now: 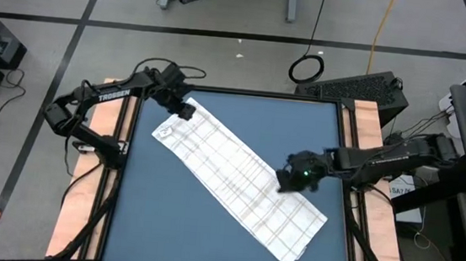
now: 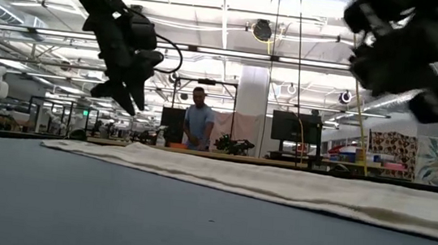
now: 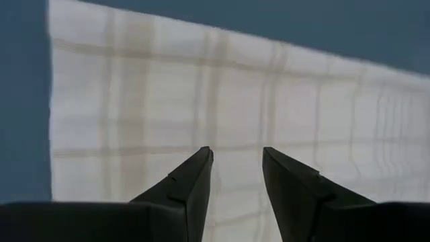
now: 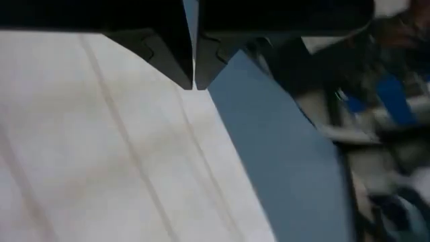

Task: Roll towel into tight, uniform cylinder
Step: Roll the white towel

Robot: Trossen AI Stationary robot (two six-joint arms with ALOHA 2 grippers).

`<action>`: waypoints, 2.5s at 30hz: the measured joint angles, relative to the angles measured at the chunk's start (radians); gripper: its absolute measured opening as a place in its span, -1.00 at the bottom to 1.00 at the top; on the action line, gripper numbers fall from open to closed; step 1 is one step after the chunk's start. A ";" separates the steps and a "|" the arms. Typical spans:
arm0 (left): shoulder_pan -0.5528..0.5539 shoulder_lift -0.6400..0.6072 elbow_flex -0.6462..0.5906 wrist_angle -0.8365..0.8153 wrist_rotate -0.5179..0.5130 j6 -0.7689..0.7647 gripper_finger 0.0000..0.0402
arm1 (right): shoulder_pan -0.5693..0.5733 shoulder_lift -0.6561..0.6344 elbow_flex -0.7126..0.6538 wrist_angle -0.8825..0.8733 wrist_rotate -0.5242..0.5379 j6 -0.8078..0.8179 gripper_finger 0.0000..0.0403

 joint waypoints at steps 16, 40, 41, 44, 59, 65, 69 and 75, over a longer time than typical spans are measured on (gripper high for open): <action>-0.075 0.000 0.000 -0.127 0.087 0.150 -0.30 | 0.308 -0.121 0.000 -0.610 -0.024 0.052 -0.20; -0.406 0.001 0.088 -0.144 -0.010 -0.144 -0.30 | 0.511 -0.127 -0.233 -0.377 0.033 0.075 -0.01; -0.410 0.001 0.088 -0.144 -0.011 -0.149 -0.30 | 0.518 -0.127 -0.241 -0.366 0.030 0.076 -0.01; -0.416 0.001 0.088 -0.144 -0.016 -0.169 -0.30 | 0.538 -0.127 -0.265 -0.329 0.029 0.101 -0.01; -0.414 0.001 0.089 -0.143 -0.053 -0.142 -0.30 | 0.555 -0.121 -0.279 -0.217 0.030 0.165 -0.45; -0.414 0.001 0.089 -0.147 -0.053 -0.135 -0.30 | 0.555 -0.121 -0.279 -0.212 0.030 0.189 -0.63; -0.414 0.001 0.089 -0.150 -0.053 -0.115 -0.30 | 0.555 -0.121 -0.279 -0.212 0.030 0.187 -0.73; -0.411 0.001 0.089 -0.157 -0.054 -0.043 -0.30 | 0.555 -0.121 -0.279 -0.212 0.031 0.197 -0.95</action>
